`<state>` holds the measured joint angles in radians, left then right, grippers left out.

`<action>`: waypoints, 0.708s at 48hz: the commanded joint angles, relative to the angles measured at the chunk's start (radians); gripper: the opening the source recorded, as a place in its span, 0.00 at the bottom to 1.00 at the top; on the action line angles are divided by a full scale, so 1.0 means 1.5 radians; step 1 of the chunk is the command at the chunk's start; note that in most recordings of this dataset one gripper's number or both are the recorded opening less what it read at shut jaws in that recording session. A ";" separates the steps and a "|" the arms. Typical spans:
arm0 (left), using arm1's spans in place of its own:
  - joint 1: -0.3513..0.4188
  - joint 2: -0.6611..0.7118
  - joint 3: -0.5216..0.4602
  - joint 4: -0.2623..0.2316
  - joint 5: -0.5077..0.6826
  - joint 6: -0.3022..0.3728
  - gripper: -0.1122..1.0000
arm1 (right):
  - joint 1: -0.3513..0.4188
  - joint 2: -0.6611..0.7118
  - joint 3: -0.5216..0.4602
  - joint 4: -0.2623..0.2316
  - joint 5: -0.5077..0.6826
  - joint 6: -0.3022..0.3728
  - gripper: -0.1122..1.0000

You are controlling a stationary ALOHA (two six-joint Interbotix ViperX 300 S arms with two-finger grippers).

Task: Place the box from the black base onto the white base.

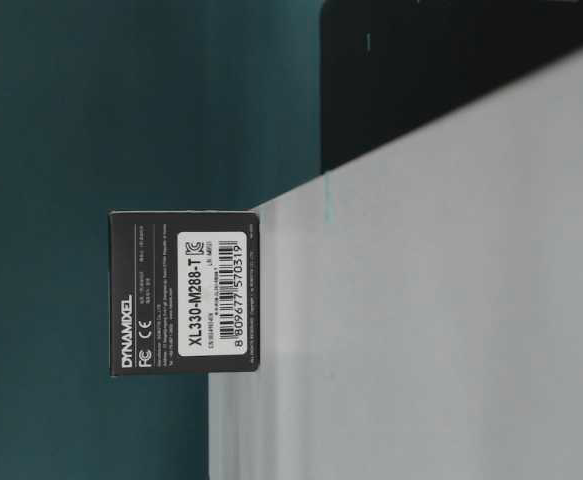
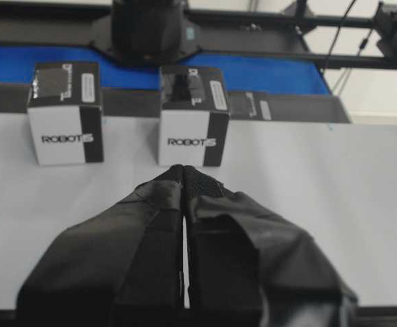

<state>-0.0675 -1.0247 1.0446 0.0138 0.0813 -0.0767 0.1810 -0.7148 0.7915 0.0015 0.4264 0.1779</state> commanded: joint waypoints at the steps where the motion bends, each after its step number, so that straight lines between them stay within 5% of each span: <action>1: -0.001 0.006 -0.012 0.001 -0.004 -0.001 0.08 | 0.002 -0.021 0.011 -0.002 -0.004 0.000 0.98; 34: -0.001 0.007 -0.011 0.002 -0.004 0.002 0.08 | -0.019 -0.208 0.123 -0.003 0.033 0.001 0.98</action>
<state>-0.0675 -1.0216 1.0462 0.0138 0.0813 -0.0752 0.1580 -1.0155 0.9756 0.0000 0.4817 0.1779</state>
